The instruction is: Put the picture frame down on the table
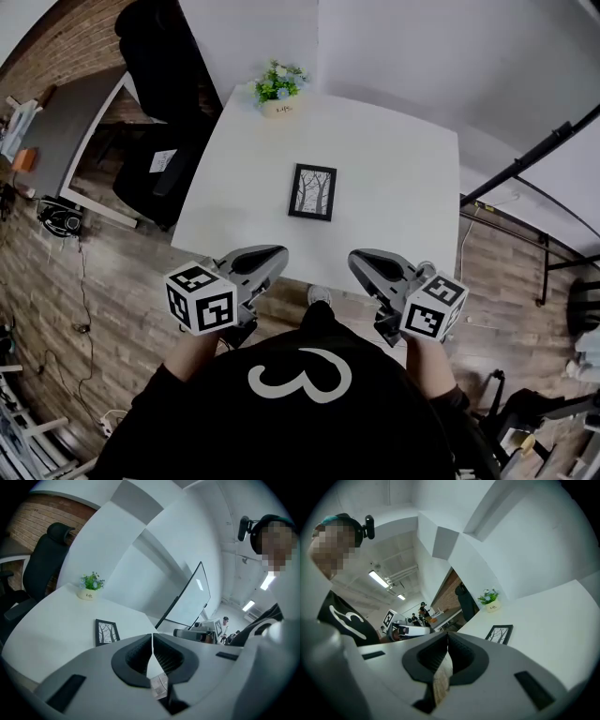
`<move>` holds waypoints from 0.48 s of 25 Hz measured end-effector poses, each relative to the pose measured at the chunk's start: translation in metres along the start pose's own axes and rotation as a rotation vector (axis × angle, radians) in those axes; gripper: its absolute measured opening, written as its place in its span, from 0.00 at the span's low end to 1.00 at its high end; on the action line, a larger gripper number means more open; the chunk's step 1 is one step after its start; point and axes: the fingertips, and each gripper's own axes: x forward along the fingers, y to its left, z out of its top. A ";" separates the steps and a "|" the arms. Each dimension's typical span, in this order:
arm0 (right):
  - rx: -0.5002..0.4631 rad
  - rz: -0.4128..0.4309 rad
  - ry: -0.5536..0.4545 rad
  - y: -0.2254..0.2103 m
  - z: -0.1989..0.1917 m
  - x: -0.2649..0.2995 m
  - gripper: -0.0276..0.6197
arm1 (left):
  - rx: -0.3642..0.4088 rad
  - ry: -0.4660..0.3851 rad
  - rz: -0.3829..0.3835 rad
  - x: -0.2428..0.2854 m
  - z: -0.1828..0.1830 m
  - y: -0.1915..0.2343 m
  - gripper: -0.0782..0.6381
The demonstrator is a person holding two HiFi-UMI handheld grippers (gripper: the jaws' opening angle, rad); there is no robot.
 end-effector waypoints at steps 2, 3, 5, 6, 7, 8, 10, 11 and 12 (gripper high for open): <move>-0.024 0.029 -0.006 0.020 0.000 -0.002 0.08 | 0.020 -0.014 -0.024 -0.011 0.000 -0.016 0.14; -0.034 0.043 -0.013 0.031 -0.001 -0.004 0.08 | 0.026 -0.022 -0.034 -0.017 -0.001 -0.022 0.13; -0.050 0.070 -0.031 0.050 -0.002 -0.006 0.08 | 0.034 -0.040 -0.048 -0.027 -0.003 -0.033 0.13; -0.058 0.081 -0.039 0.059 -0.003 -0.006 0.08 | 0.037 -0.047 -0.053 -0.031 -0.005 -0.036 0.13; -0.066 0.088 -0.044 0.066 -0.004 -0.007 0.08 | 0.040 -0.052 -0.057 -0.035 -0.006 -0.040 0.13; -0.073 0.091 -0.047 0.073 -0.006 -0.008 0.08 | 0.044 -0.056 -0.062 -0.039 -0.009 -0.043 0.13; -0.080 0.090 -0.048 0.084 -0.012 -0.011 0.08 | 0.052 -0.062 -0.071 -0.046 -0.015 -0.049 0.13; -0.082 0.088 -0.048 0.089 -0.015 -0.013 0.08 | 0.054 -0.066 -0.075 -0.049 -0.017 -0.052 0.13; -0.083 0.086 -0.048 0.092 -0.017 -0.014 0.08 | 0.054 -0.070 -0.078 -0.052 -0.019 -0.053 0.13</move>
